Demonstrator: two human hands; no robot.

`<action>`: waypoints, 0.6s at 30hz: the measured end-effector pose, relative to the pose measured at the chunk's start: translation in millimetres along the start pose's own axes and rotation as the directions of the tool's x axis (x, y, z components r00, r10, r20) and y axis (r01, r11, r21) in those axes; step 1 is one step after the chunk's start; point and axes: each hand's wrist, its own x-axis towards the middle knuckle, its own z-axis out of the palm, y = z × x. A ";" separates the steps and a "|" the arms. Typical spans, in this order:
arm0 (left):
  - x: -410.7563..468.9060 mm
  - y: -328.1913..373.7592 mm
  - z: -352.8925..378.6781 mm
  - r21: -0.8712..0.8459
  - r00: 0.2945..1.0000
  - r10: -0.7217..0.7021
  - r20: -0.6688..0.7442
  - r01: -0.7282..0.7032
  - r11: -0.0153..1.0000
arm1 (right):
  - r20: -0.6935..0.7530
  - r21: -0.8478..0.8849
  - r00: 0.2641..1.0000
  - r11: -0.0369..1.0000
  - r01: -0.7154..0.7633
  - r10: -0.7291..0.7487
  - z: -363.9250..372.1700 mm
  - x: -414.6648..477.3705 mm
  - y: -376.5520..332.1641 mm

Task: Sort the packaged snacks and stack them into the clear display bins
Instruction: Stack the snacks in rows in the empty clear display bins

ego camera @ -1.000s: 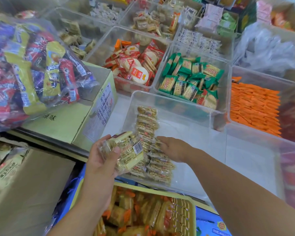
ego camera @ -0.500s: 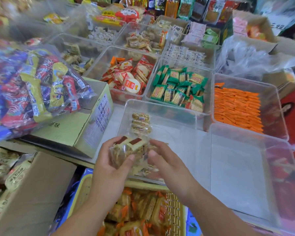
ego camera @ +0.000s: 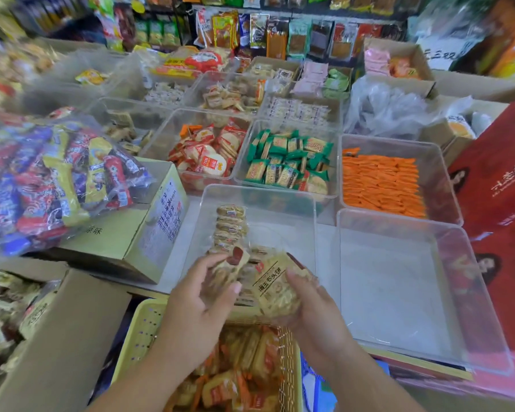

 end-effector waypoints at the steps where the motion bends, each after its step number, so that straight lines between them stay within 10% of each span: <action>1: 0.5 0.9 -0.9 -0.061 0.996 -0.068 -0.059 0.065 0.996 | -0.013 0.039 1.000 0.999 -0.002 0.002 -2.8 -0.2 -1.5; 8: 8.2 3.7 6.8 -0.581 0.871 -0.459 0.175 0.468 0.666 | 0.092 0.061 0.995 0.997 0.036 -0.042 -0.4 -0.5 -3.6; 18: 20.1 -10.5 22.9 -0.439 0.947 -0.320 -0.023 0.278 0.855 | -0.284 -0.505 0.948 0.863 -0.018 -0.146 15.2 15.9 -1.1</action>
